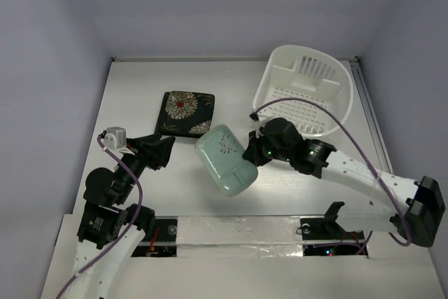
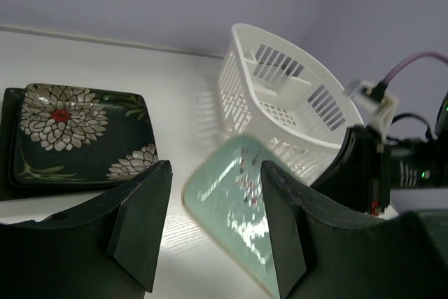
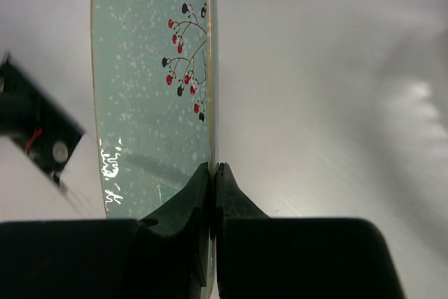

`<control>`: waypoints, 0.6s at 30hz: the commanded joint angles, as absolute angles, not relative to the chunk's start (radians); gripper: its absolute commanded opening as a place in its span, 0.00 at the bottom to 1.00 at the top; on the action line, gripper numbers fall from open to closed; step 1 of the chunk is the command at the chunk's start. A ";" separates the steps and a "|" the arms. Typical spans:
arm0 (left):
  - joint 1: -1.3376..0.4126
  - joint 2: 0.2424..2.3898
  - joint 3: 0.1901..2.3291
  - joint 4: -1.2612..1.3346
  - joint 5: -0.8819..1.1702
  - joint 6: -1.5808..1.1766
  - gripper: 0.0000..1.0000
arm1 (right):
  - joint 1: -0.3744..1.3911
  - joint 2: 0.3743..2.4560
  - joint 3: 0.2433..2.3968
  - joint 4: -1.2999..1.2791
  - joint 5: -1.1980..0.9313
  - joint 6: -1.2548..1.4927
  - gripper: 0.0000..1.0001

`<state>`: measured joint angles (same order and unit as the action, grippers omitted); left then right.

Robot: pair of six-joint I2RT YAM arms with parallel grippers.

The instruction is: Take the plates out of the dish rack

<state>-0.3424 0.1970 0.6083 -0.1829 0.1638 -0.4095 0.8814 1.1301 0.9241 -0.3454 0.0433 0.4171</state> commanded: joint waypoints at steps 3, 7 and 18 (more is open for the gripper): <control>-0.301 0.232 0.615 -0.146 0.169 -0.413 0.50 | 0.939 1.224 0.983 -0.067 -0.133 0.436 0.00; -0.290 0.241 0.614 -0.146 0.172 -0.413 0.50 | 0.939 1.331 0.966 -0.011 -0.204 0.423 0.00; -0.272 0.259 0.614 -0.143 0.176 -0.414 0.50 | 0.939 1.549 0.985 0.081 -0.241 0.413 0.00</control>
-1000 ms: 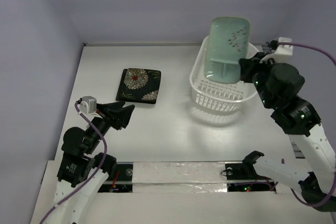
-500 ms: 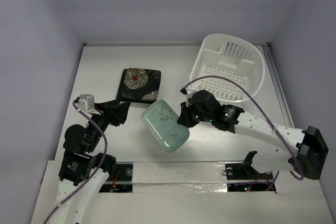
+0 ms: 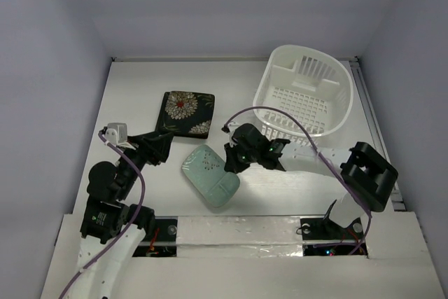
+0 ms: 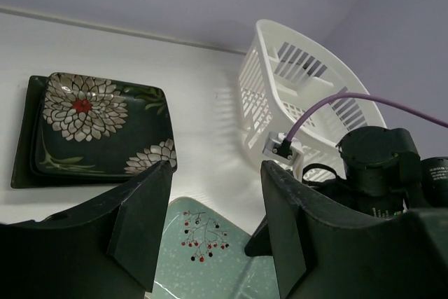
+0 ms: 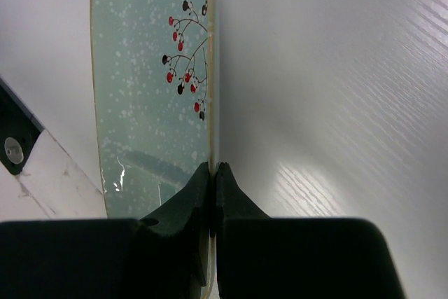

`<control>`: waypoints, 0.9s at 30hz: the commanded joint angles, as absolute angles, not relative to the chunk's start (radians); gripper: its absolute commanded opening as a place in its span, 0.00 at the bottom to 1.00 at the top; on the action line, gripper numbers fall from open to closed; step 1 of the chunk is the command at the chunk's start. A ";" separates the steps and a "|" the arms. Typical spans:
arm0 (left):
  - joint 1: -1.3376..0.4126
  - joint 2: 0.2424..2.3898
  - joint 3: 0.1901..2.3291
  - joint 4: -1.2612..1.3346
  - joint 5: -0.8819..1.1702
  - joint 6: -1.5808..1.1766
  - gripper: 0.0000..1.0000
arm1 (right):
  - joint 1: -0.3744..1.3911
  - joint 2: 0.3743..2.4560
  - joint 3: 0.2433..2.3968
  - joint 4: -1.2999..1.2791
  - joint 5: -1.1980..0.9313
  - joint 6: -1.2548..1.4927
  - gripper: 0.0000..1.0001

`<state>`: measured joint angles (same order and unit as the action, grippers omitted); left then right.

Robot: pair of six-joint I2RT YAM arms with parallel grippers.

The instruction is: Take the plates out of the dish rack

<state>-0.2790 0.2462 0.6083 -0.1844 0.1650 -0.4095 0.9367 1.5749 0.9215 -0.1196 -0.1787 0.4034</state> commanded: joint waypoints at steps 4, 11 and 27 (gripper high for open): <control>-0.262 0.258 0.614 -0.143 0.179 -0.414 0.50 | 0.939 1.580 0.982 0.066 -0.210 0.403 0.00; -0.262 0.271 0.614 -0.141 0.187 -0.411 0.50 | 0.939 1.624 0.957 0.029 -0.034 0.403 0.25; -0.216 0.310 0.612 -0.129 0.225 -0.403 0.51 | 0.971 1.442 0.933 -0.049 0.159 0.384 0.73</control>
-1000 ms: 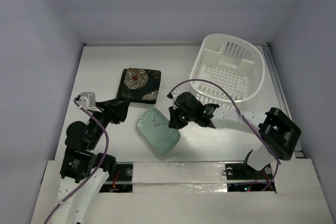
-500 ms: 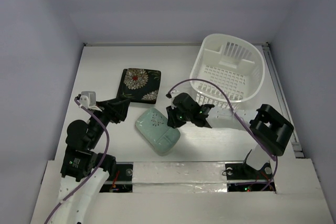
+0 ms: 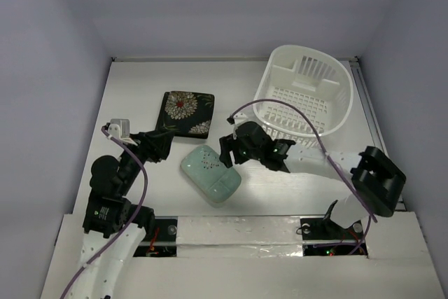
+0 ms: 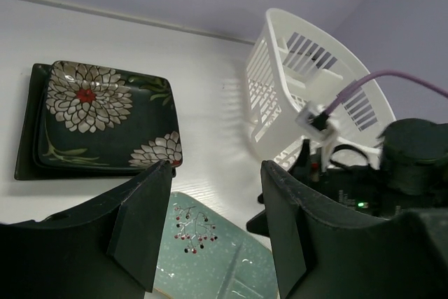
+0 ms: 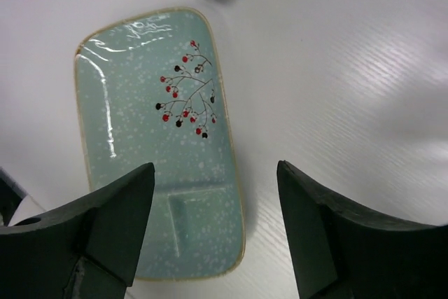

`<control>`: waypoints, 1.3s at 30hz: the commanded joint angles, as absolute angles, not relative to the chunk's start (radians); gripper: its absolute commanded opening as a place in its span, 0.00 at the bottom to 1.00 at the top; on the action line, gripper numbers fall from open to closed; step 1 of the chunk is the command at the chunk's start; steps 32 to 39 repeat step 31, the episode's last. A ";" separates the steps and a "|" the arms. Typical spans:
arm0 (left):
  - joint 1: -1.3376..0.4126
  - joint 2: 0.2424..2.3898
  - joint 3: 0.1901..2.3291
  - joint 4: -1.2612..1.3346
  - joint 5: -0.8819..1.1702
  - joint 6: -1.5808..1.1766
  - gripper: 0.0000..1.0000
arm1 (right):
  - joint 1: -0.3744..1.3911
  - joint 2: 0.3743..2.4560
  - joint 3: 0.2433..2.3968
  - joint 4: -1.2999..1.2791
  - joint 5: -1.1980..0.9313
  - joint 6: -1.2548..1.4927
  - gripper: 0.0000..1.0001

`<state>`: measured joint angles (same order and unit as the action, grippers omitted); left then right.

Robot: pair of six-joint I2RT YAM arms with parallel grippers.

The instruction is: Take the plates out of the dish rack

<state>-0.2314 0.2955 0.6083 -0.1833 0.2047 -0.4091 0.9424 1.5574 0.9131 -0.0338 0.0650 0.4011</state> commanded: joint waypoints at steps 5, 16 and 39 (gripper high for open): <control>-0.207 0.319 0.607 -0.117 0.256 -0.402 0.51 | 0.982 1.226 0.959 -0.104 0.253 0.359 0.82; -0.179 0.334 0.621 -0.121 0.264 -0.396 0.54 | 0.982 0.557 0.784 0.023 0.449 0.327 0.07; -0.170 0.342 0.692 -0.091 0.268 -0.365 0.56 | 0.982 0.339 0.689 -0.064 0.614 0.347 0.82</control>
